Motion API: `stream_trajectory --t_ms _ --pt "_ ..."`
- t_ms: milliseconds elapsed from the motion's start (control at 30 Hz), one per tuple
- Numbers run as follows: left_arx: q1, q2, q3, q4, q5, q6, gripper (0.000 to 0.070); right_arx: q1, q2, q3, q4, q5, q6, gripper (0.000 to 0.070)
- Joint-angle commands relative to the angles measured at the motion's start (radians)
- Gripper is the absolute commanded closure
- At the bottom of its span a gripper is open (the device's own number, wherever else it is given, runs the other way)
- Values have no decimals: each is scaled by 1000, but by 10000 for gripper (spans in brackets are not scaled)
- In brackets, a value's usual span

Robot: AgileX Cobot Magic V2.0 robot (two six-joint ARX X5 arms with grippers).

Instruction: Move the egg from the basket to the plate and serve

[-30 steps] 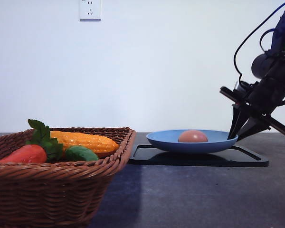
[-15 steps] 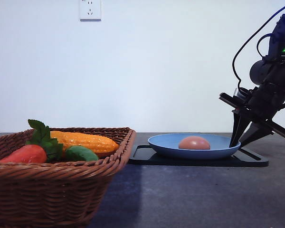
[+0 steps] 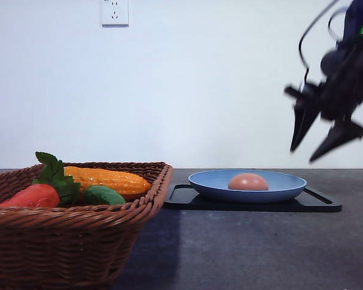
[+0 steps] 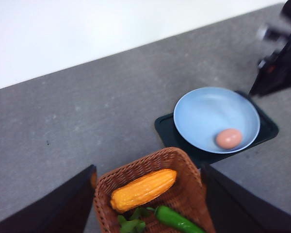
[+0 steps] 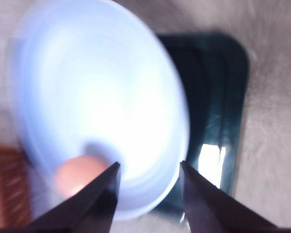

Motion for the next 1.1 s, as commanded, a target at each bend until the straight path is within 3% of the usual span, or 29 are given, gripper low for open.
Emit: stream_trajectory --t_ms 0,133,233,300,467,700,833,1067 --pt "2 24 18 14 -8 33 350 -2 -38 27 -32 2 -29 453" --pt "39 77 18 24 -8 88 496 15 -156 24 -92 59 -55 556" --pt "70 121 18 19 -8 162 633 68 -259 4 -113 133 -102 670" --pt "99 149 17 9 -8 208 700 110 -324 -15 -129 192 -122 700" --pt "228 206 16 -26 21 215 700 239 -487 -93 -130 351 -133 700" --pt "413 176 -57 -13 207 200 700 402 -725 -337 38 501 -133 700" --pt "466 101 -179 91 251 176 700 448 -864 -530 195 570 -133 700" --pt "468 -100 -472 322 270 64 700 459 -1076 -870 488 576 -122 700"
